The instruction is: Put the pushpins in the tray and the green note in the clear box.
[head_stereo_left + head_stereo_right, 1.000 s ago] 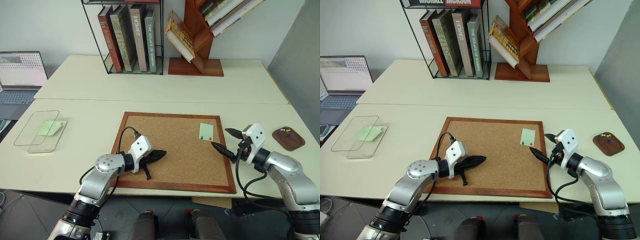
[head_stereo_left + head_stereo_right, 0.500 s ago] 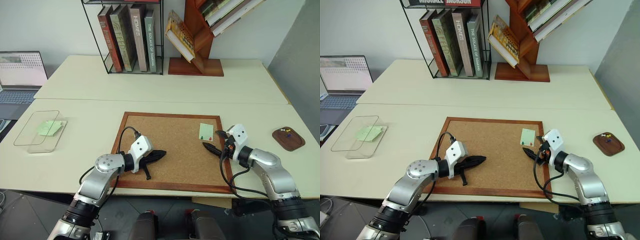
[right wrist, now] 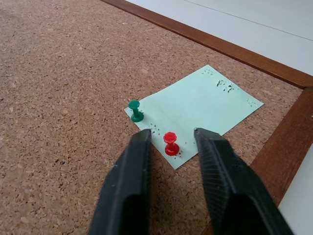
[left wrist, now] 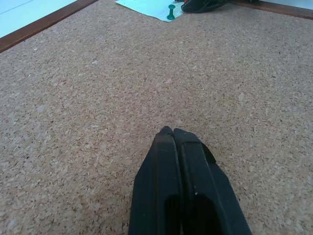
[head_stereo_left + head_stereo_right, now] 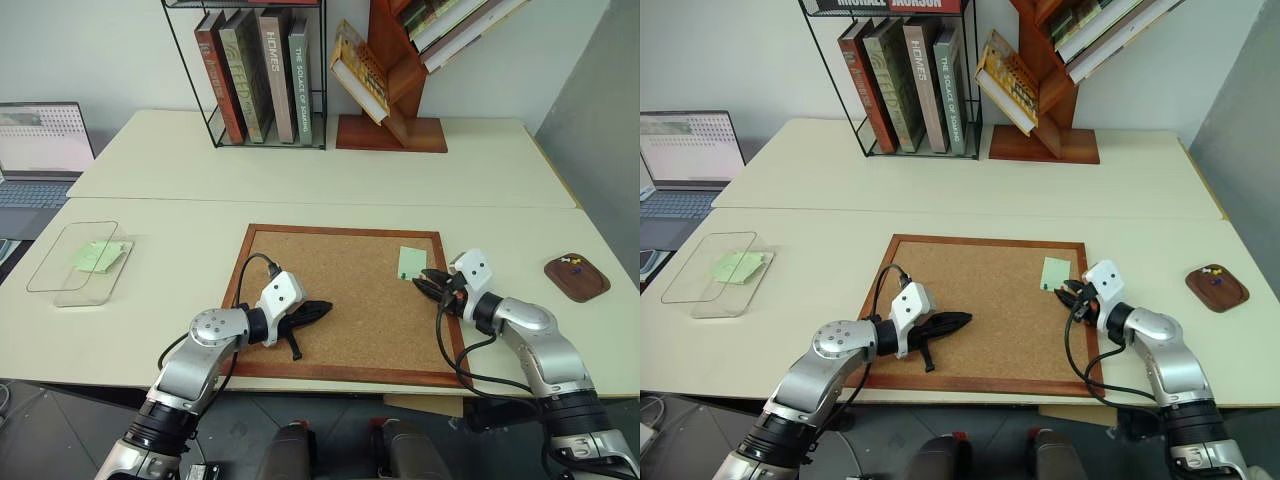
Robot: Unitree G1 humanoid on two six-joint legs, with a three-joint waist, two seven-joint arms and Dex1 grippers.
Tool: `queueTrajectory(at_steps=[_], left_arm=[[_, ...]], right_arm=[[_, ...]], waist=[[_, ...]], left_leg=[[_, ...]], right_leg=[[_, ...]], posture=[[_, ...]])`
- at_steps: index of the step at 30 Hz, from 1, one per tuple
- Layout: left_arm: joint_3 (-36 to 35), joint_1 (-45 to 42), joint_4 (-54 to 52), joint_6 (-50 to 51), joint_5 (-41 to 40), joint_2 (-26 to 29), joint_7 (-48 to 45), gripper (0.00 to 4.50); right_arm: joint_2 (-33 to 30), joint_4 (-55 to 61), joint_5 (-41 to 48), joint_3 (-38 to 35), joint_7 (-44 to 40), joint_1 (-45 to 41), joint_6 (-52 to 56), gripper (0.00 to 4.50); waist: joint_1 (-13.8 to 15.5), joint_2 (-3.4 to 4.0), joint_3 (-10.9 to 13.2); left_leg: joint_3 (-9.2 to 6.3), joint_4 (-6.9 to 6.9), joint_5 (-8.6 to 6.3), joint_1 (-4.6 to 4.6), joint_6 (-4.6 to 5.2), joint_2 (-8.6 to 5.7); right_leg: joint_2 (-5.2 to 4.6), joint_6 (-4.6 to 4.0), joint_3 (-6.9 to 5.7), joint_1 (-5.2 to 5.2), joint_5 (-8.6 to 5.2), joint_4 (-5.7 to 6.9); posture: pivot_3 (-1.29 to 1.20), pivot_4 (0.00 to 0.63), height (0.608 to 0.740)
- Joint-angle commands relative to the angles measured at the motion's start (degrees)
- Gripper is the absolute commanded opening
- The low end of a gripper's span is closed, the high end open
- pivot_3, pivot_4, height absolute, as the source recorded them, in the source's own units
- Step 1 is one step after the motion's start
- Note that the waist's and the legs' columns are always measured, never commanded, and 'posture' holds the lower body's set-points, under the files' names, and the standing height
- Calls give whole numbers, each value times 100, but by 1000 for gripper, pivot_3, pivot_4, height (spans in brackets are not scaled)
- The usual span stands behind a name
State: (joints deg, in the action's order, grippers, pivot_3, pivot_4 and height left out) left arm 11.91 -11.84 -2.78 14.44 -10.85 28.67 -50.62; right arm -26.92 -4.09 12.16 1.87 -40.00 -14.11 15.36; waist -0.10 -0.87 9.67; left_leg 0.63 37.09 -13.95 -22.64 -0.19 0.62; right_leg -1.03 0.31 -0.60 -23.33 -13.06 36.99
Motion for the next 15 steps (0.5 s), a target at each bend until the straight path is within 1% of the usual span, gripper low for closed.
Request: queueTrajectory(at_steps=[1,3,4,15], left_arm=[[185,138,43,105,116,43,-73,0],[183,137,49,103,118,46,-73,0],[179,139,58,99,119,51,-76,0],[179,144,81,96,143,95,-81,0]], right_arm=[[-68,83,-50,-27,-51,-42,-99,429],[-56,76,-47,-36,-51,-41,-103,47],[-53,73,-44,-38,-56,-43,-108,13],[90,176,134,-215,-55,-139,-379,13]], waist=[[0,0,0],[0,0,0],[0,0,0],[-4,0,0]], left_leg=[[0,0,0,0,0,0],[0,0,0,0,0,0],[0,0,0,0,0,0],[0,0,0,1,0,1]], right_leg=[[0,0,0,0,0,0],[0,0,-1,0,0,0],[0,0,0,0,0,1],[0,0,0,0,0,2]], posture=[[0,150,740],[0,150,740],[0,150,740],[0,150,740]])
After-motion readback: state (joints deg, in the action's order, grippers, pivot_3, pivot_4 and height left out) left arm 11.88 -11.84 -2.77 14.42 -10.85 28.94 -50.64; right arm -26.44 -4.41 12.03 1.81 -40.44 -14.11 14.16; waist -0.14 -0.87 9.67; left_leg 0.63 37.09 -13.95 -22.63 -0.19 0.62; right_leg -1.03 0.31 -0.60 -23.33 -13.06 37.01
